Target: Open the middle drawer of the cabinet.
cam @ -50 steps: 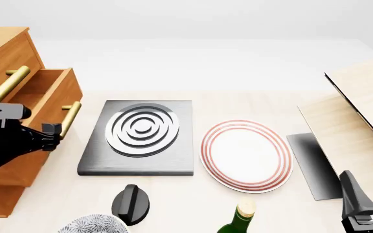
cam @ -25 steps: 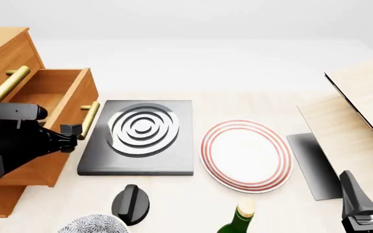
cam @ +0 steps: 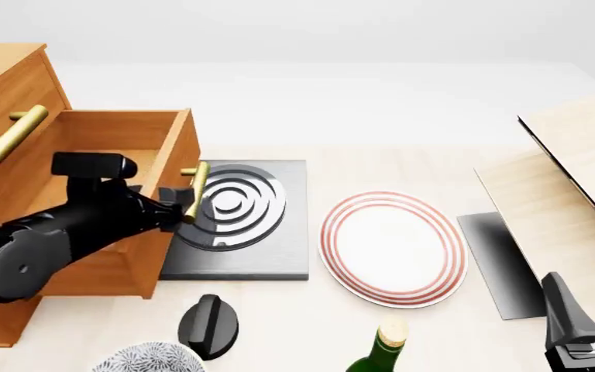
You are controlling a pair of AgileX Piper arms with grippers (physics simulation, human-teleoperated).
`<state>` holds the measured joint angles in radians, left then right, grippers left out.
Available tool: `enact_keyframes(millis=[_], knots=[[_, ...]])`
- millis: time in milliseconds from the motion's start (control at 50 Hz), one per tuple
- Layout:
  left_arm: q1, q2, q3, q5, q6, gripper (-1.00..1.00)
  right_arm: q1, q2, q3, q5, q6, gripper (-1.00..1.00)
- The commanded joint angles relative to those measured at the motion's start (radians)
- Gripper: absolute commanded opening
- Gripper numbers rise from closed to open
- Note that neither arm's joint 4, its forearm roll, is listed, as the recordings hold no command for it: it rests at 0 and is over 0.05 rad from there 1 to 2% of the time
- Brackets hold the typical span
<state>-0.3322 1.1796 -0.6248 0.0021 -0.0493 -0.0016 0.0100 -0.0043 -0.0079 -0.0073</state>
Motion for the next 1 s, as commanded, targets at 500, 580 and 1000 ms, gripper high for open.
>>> enact_keyframes(millis=[500,580,1000], knots=[[-0.134,-0.159,-0.141,0.164,0.039,1.00,0.000,0.000,0.000,0.000,0.000,1.00],[-0.113,-0.237,-0.150,0.200,0.043,1.00,0.000,0.000,0.000,0.000,0.000,1.00],[0.119,-0.927,-0.161,0.483,0.192,1.00,0.000,0.000,0.000,0.000,0.000,1.00]])
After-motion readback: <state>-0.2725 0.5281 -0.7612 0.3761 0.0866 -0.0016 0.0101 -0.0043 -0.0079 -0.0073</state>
